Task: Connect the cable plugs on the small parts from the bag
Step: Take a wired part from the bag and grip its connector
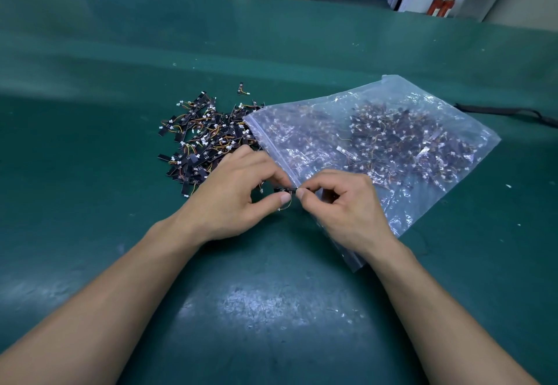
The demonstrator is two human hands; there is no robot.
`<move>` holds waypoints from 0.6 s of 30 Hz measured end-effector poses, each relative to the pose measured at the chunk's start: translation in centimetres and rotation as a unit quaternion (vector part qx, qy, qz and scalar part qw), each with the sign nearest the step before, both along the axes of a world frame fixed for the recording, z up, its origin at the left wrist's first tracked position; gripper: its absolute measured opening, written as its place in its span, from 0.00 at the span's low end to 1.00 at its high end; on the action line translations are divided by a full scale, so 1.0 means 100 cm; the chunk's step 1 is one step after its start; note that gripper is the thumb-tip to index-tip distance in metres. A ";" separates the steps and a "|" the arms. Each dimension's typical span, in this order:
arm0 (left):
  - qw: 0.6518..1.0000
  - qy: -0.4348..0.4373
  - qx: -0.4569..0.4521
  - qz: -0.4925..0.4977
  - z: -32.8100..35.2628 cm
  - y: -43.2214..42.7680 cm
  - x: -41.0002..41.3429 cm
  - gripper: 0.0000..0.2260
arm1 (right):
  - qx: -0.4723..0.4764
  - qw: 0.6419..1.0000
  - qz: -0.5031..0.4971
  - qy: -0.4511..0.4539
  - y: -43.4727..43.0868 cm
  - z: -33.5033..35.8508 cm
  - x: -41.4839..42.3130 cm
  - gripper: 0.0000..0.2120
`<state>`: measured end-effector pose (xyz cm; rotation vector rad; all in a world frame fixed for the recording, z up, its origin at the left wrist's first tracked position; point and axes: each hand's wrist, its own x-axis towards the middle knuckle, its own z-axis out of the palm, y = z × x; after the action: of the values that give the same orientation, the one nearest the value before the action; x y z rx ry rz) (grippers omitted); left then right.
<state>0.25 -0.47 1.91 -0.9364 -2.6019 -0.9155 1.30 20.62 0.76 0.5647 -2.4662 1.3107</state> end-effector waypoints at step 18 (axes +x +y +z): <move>0.994 0.017 0.111 0.009 -0.006 0.001 0.000 0.02 | -0.018 0.999 0.013 0.036 0.000 0.004 0.001 0.03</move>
<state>0.29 -0.38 1.31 -0.8602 -2.4136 -1.1441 1.36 20.67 1.15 0.6261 -2.3802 1.3192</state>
